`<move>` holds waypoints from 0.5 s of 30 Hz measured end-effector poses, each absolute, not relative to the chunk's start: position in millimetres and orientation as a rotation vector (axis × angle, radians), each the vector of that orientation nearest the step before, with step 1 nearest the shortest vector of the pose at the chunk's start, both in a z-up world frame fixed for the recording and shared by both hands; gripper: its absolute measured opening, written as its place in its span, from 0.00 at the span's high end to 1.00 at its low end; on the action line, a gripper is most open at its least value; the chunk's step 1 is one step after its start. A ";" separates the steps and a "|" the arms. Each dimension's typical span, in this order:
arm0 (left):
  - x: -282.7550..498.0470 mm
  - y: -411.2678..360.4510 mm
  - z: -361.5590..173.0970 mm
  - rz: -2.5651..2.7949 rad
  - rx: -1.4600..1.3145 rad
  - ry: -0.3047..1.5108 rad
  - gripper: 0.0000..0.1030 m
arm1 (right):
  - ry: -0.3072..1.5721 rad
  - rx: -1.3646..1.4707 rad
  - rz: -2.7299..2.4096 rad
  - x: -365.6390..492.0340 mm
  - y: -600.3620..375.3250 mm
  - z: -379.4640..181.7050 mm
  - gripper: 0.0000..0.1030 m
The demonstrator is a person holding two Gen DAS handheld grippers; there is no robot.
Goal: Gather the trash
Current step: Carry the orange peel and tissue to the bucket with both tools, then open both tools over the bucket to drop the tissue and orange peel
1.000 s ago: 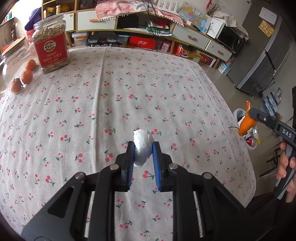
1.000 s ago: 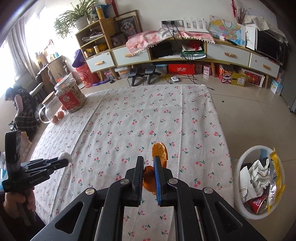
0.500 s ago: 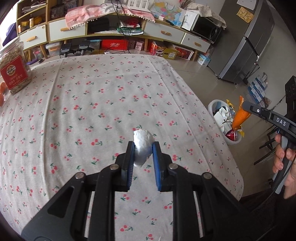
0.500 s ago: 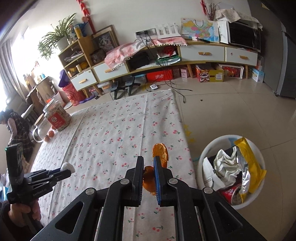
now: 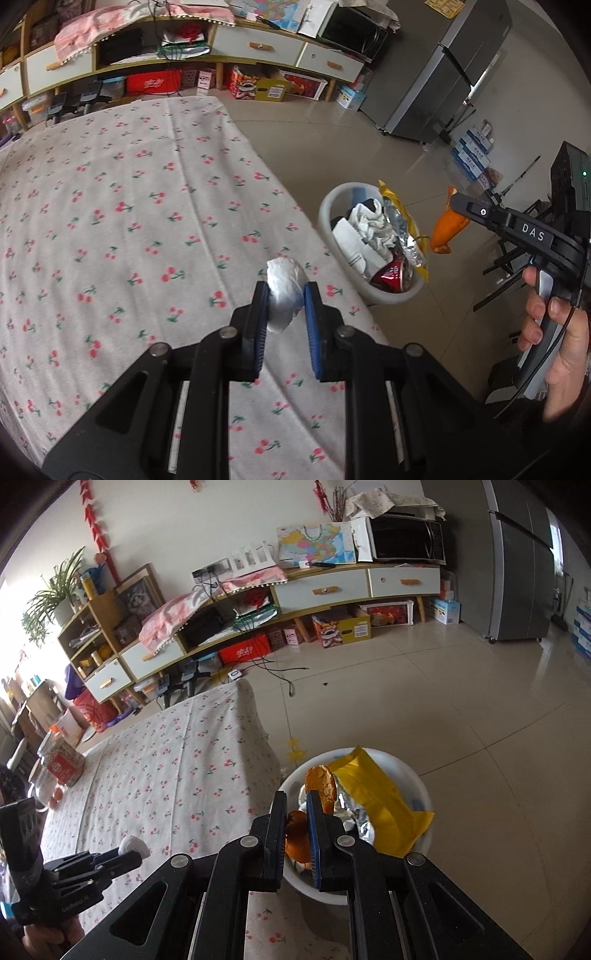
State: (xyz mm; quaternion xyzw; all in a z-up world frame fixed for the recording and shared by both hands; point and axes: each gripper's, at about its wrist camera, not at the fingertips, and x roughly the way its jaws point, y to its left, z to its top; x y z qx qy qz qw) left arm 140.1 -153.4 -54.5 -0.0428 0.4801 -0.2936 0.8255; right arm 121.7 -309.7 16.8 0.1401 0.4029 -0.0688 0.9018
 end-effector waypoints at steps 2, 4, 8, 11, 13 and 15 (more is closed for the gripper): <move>143.7 -170.7 -54.4 -0.652 -0.082 1.020 0.80 | 0.841 0.305 -0.158 120.1 -320.9 12.4 0.89; 146.9 -187.7 -54.0 -0.678 -0.071 1.021 0.80 | 0.848 0.320 -0.173 118.3 -332.2 8.0 0.89; 153.1 -220.6 -54.2 -0.730 -0.046 1.014 0.80 | 0.853 0.349 -0.192 116.6 -349.5 4.3 0.89; 157.5 -243.0 -55.8 -0.767 -0.029 1.005 0.80 | 0.850 0.368 -0.196 114.7 -359.3 4.5 0.89; 160.8 -254.1 -58.9 -0.782 -0.015 0.999 0.80 | 0.847 0.382 -0.192 114.0 -362.7 4.9 0.89; 164.5 -263.4 -64.2 -0.788 -0.001 1.002 0.80 | 0.847 0.395 -0.183 114.3 -364.7 5.4 0.89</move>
